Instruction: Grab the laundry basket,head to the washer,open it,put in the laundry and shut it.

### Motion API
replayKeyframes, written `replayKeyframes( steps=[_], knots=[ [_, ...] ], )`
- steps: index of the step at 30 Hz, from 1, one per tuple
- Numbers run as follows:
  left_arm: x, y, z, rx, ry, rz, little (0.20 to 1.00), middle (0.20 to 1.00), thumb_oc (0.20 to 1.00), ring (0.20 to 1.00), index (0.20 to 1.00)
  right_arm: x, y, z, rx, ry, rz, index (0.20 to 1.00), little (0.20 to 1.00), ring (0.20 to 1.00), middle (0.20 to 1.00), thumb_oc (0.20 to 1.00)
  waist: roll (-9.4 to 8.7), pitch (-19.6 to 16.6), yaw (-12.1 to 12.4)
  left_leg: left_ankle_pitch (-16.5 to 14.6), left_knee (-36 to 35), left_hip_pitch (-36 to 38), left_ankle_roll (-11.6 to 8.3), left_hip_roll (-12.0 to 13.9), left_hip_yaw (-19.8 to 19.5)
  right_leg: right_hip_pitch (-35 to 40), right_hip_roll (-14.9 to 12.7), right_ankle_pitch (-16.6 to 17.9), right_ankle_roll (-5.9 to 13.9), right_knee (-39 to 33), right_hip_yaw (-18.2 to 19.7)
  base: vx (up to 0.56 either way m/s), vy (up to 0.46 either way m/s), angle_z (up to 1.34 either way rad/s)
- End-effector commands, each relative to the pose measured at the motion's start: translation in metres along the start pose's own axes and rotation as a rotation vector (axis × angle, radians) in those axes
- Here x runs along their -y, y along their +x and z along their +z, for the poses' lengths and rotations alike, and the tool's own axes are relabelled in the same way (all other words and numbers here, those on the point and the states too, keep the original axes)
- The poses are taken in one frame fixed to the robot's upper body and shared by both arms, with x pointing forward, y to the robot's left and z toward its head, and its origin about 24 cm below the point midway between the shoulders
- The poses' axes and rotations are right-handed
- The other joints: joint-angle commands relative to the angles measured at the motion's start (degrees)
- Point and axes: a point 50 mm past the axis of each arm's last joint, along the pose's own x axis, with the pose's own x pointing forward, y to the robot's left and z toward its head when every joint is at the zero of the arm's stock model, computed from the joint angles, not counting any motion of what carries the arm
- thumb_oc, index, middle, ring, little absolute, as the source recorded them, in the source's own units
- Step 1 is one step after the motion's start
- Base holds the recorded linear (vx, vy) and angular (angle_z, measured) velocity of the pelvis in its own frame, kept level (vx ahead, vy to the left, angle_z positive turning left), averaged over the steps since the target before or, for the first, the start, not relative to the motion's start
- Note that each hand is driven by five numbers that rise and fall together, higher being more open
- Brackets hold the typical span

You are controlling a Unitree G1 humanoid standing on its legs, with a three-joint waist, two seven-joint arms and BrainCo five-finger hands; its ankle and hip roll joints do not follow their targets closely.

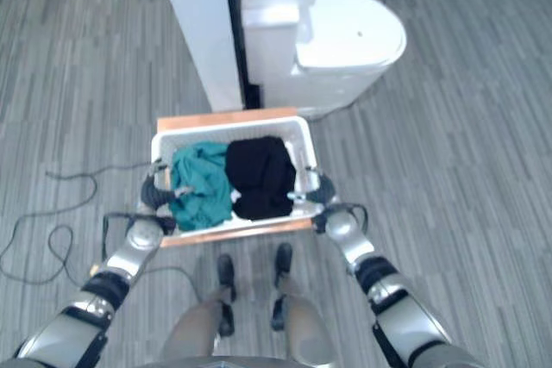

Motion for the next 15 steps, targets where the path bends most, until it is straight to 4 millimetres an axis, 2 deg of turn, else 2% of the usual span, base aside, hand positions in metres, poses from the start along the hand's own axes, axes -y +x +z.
replayKeyframes(
  steps=[1,6,12,13,14,15],
  knots=[
    [0.012,-0.009,-0.009,-0.02,-0.011,-0.02,1.0,1.0,1.0,1.0,1.0,-0.011,-0.004,0.001,0.006,0.086,-0.003,1.0,1.0,1.0,1.0,1.0,-0.51,0.6,1.2,-3.2,2.7,-0.2,-1.46,0.4,-0.6,1.1,-4.0,-10.3,3.8,8.7,1.5,0.03,-0.021,0.17],
    [0.013,-0.021,0.005,0.083,-0.077,-0.019,1.0,1.0,1.0,1.0,1.0,-0.017,-0.014,-0.009,-0.004,0.151,-0.005,1.0,1.0,1.0,1.0,1.0,-0.18,0.5,1.8,-3.4,2.2,0.6,-1.56,0.4,-1.0,1.7,-4.3,-10.7,3.87,8.5,1.1,0.05,-0.027,0.05],
    [0.006,-0.033,0.002,0.097,-0.157,0.017,1.0,1.0,1.0,1.0,1.0,-0.011,-0.026,-0.026,-0.039,0.208,-0.039,1.0,1.0,1.0,1.0,1.0,0.08,0.1,2.3,-3.8,1.7,1.8,-1.52,0.0,-1.4,2.8,-4.4,-10.9,3.8,8.1,0.4,0.04,-0.024,0.12],
    [0.003,-0.035,0.014,0.175,-0.155,-0.004,1.0,1.0,1.0,1.0,1.0,-0.007,-0.028,-0.028,-0.035,0.211,-0.047,1.0,1.0,1.0,1.0,1.0,0.2,0.3,2.5,-4.2,1.8,2.3,-1.52,-0.1,-1.6,3.3,-4.5,-11.3,3.87,8.2,0.3,0.02,-0.014,0.11],
    [0.002,-0.035,0.014,0.175,-0.155,-0.004,1.0,1.0,1.0,1.0,1.0,-0.007,-0.028,-0.028,-0.035,0.211,-0.047,1.0,1.0,1.0,1.0,1.0,0.17,0.2,2.5,-4.0,1.7,2.1,-1.51,-0.1,-1.5,3.1,-4.5,-11.1,3.84,8.1,0.3,0.01,-0.004,0.06],
    [-0.004,-0.036,0.023,0.231,-0.136,0.009,1.0,1.0,1.0,1.0,1.0,-0.004,-0.028,-0.027,-0.02,0.213,-0.057,1.0,1.0,1.0,1.0,1.0,0.33,0.4,2.7,-4.2,1.8,2.2,-1.51,-0.2,-1.6,3.2,-4.5,-11.1,3.87,8.2,0.2,0.0,0.0,0.0]
  ],
)
